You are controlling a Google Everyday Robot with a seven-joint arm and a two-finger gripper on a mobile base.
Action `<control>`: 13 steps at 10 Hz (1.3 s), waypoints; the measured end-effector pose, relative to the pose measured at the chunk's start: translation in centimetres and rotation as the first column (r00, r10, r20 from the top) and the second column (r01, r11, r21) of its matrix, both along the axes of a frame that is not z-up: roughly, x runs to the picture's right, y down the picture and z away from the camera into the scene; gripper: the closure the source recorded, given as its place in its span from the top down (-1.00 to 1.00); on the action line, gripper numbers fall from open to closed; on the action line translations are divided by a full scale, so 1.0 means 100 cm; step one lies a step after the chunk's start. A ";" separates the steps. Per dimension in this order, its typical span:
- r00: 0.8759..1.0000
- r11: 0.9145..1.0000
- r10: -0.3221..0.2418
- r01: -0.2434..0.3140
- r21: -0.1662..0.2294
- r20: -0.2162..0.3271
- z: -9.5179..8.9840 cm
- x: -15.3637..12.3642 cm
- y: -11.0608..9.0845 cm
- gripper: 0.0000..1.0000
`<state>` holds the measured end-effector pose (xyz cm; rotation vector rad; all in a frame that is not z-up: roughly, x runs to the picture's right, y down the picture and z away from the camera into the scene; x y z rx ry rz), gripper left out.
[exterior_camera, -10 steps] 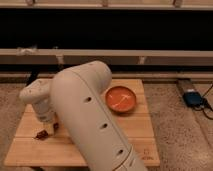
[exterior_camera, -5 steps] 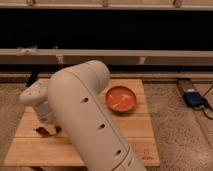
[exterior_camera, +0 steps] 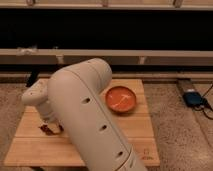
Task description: Drag the pepper across the table
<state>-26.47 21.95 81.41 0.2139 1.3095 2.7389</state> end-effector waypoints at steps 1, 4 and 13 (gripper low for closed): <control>1.000 1.000 -0.012 0.012 0.000 -0.018 0.000 0.004 0.000 -1.00; 0.992 0.995 -0.100 0.100 -0.004 -0.079 0.001 0.009 0.007 -1.00; 0.975 0.998 -0.068 0.068 -0.004 -0.212 0.014 0.059 -0.002 -1.00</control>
